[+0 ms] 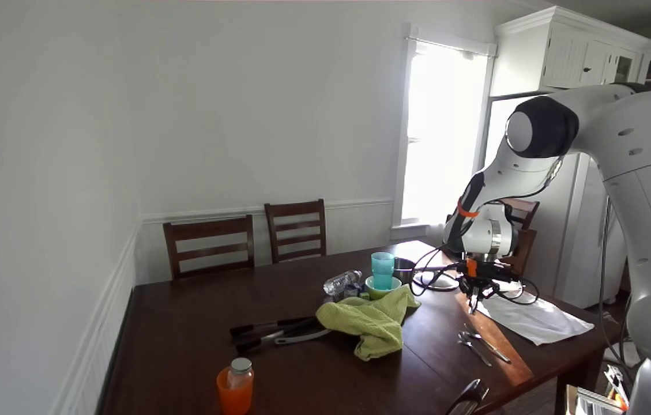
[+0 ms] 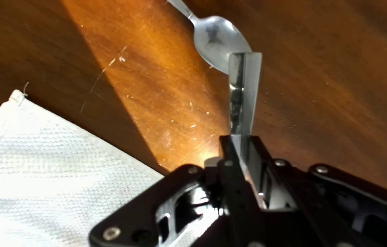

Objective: Move the fork and two spoons to the left, putting the smaller spoon at the center, the fork on the left and other spoon on the right in a vertical position

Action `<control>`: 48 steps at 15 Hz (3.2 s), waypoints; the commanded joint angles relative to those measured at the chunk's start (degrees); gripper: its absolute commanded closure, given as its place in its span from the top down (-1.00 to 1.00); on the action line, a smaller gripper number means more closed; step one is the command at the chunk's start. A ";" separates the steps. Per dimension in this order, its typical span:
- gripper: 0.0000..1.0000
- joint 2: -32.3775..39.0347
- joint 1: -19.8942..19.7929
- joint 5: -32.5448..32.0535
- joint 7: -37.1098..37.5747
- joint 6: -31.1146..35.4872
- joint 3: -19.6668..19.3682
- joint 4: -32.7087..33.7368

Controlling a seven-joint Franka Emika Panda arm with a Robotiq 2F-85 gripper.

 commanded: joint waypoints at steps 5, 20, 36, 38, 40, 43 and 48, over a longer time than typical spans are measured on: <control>-0.93 -4.38 1.75 -1.35 -12.29 5.67 6.22 -6.95; -0.93 -12.39 2.04 -3.85 -31.66 6.59 11.78 -21.23; -0.93 -5.85 0.08 -4.43 -35.75 10.50 13.61 -21.77; -0.93 -4.72 -0.12 -4.87 -35.35 11.64 13.86 -21.52; -0.93 -3.92 -0.14 -5.47 -35.01 12.57 13.88 -21.41; -0.06 -5.83 -0.31 -5.49 -35.05 11.60 13.95 -21.70; 0.64 -11.70 0.84 -7.61 -34.86 8.90 11.83 -22.34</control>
